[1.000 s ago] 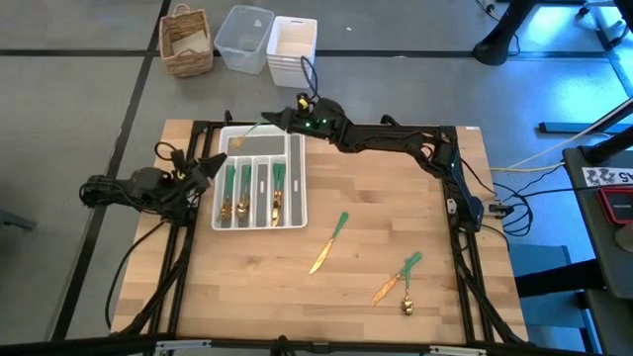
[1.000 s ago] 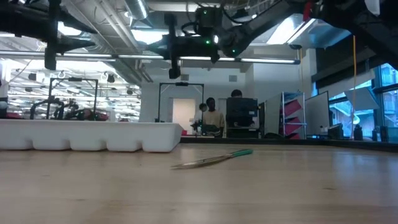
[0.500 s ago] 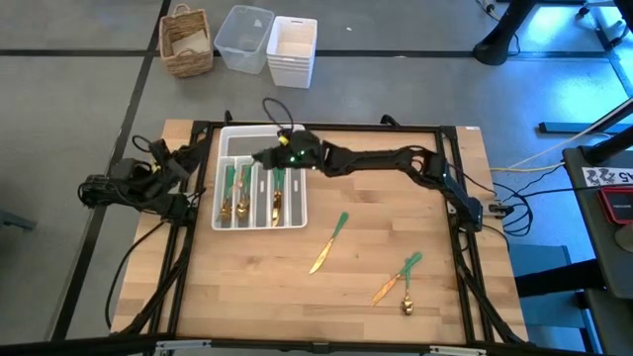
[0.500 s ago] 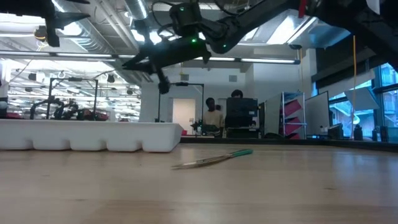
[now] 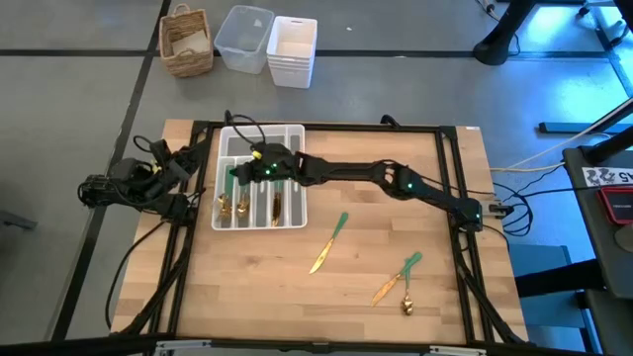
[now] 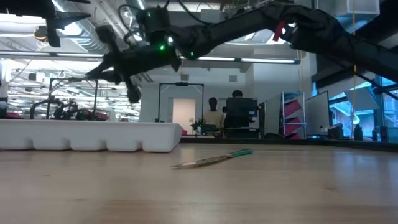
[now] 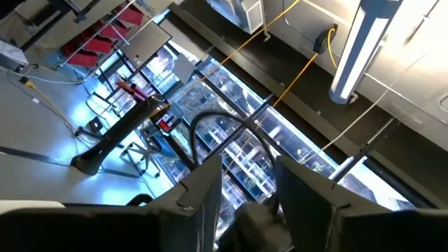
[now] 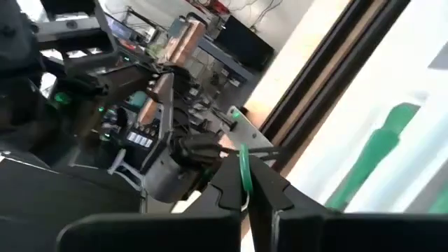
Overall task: Sort silverware
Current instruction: Put the green fork into the white silverware tray
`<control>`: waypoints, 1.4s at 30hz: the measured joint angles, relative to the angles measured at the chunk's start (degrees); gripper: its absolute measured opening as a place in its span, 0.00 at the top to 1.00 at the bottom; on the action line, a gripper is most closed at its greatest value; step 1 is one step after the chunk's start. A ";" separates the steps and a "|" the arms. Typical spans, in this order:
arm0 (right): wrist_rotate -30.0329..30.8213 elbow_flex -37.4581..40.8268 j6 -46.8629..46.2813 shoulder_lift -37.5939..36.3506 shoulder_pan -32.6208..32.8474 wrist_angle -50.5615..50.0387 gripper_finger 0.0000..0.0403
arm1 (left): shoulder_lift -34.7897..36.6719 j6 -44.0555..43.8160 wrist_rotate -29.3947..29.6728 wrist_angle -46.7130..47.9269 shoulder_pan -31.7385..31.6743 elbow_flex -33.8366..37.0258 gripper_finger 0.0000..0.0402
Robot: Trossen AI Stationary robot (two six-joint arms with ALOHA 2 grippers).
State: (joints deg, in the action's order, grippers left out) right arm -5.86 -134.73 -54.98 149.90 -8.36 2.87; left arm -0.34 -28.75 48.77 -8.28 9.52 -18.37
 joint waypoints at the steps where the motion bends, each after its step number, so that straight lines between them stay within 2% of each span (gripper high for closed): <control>1: 0.08 0.92 -0.07 0.14 0.06 1.34 1.00 | 0.00 -0.22 -0.14 0.10 -0.02 0.00 0.68; 4: 0.10 1.24 0.12 1.13 0.31 -1.34 1.00 | 0.00 -0.31 -1.07 0.56 0.00 0.00 0.68; 8: 1.83 1.32 6.60 1.36 0.96 -6.04 1.00 | 0.00 -0.14 -1.89 3.88 0.00 0.01 0.68; 11: 3.41 1.28 11.76 1.34 1.36 -5.37 1.00 | 0.00 0.29 -3.66 9.14 -0.01 0.04 0.68; 17: 6.72 1.28 15.27 1.34 2.06 -4.13 0.99 | -0.02 0.02 -10.69 20.95 0.00 0.07 0.68; 25: 7.87 1.28 16.69 1.32 1.97 -3.34 0.97 | 0.00 1.21 -11.87 23.02 -0.01 0.07 0.68; 28: 7.98 1.28 16.87 1.32 1.97 -3.01 0.97 | 0.00 1.72 -15.86 24.57 0.00 0.07 0.68; 32: 7.96 1.28 16.85 1.32 1.97 -3.01 0.97 | -0.03 -0.15 -21.01 33.19 0.00 0.06 0.68; 37: 7.94 1.28 16.84 1.32 1.97 -3.01 0.96 | -0.24 -2.43 -21.21 45.36 0.00 0.07 0.68; 42: 7.90 1.28 16.73 1.27 1.97 -3.01 0.96 | -0.26 -3.83 -19.66 45.39 0.00 0.20 0.68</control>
State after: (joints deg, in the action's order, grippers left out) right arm 2.04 -133.45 -38.25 151.17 -6.39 -0.14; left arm -0.60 -32.58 29.10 37.12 9.52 -18.17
